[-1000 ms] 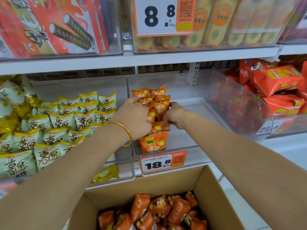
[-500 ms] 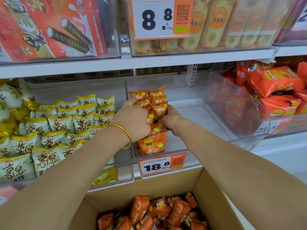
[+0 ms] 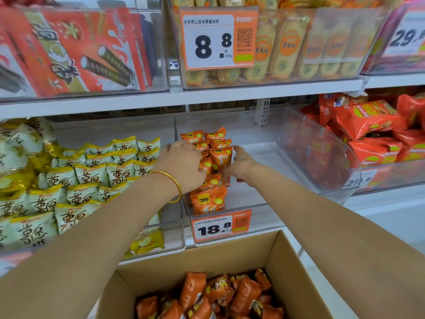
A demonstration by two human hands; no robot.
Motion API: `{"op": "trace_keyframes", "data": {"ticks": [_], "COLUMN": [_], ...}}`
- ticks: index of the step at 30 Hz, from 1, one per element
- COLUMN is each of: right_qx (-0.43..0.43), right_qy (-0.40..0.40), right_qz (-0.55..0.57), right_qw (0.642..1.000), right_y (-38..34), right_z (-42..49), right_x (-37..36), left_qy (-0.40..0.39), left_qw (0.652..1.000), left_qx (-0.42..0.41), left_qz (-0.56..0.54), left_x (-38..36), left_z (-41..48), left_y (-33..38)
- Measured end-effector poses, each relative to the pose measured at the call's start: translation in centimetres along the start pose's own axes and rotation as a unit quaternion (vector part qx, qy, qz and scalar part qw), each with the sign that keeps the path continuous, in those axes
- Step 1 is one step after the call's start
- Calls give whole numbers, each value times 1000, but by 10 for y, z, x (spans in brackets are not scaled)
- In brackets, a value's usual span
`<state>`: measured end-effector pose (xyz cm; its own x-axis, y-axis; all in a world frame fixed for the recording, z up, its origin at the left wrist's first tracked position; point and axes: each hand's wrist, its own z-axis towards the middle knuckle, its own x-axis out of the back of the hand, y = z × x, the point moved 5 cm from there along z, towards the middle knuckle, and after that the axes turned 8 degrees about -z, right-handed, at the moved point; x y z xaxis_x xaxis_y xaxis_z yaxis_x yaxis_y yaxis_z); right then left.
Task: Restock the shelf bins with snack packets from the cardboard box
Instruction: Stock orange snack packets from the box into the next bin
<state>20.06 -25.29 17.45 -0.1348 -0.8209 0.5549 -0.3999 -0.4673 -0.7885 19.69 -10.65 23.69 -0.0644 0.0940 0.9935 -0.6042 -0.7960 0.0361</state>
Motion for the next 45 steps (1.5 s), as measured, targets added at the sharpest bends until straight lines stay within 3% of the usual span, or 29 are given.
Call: {"op": "trace_keyframes", "data": {"ticks": [3, 5, 7, 9, 13, 18, 26, 30, 34, 39, 45], "right_qx": [76, 169, 232, 243, 131, 29, 28, 6, 54, 178, 150], "right_qy": [65, 107, 104, 36, -148, -189, -108, -136, -91, -38, -13], "right_qz": [-5, 16, 46, 40, -116, -342, -533, -510, -499, -563, -605], "right_qw": [995, 980, 966, 969, 973, 920, 839, 849, 860, 806, 782], "right_y": [-10, -17, -9, 14, 95, 211, 269, 293, 298, 293, 278], "right_z": [-37, -93, -157, -203, -207, -146, -75, -56, -54, -58, -60], "right_x": [20, 37, 43, 26, -51, -115, -147, -170, -187, -202, -210], "left_qy": [111, 226, 273, 223, -33, -164, -185, -231, -237, -286, -301], "left_qw": [990, 959, 934, 939, 973, 970, 967, 959, 958, 950, 948], "left_qx": [-54, -123, -178, -206, -172, -145, -129, -119, -106, -83, -79], "left_qz": [-72, -121, -147, -159, -151, -102, -117, -114, -121, -89, -66], "left_x": [25, 50, 51, 20, -83, -140, -180, -195, -199, -203, -207], "left_z": [-27, -75, -134, -184, -231, -226, -213, -214, -212, -210, -214], "left_y": [7, 18, 30, 39, 29, 13, 12, 13, 9, 16, 13]}}
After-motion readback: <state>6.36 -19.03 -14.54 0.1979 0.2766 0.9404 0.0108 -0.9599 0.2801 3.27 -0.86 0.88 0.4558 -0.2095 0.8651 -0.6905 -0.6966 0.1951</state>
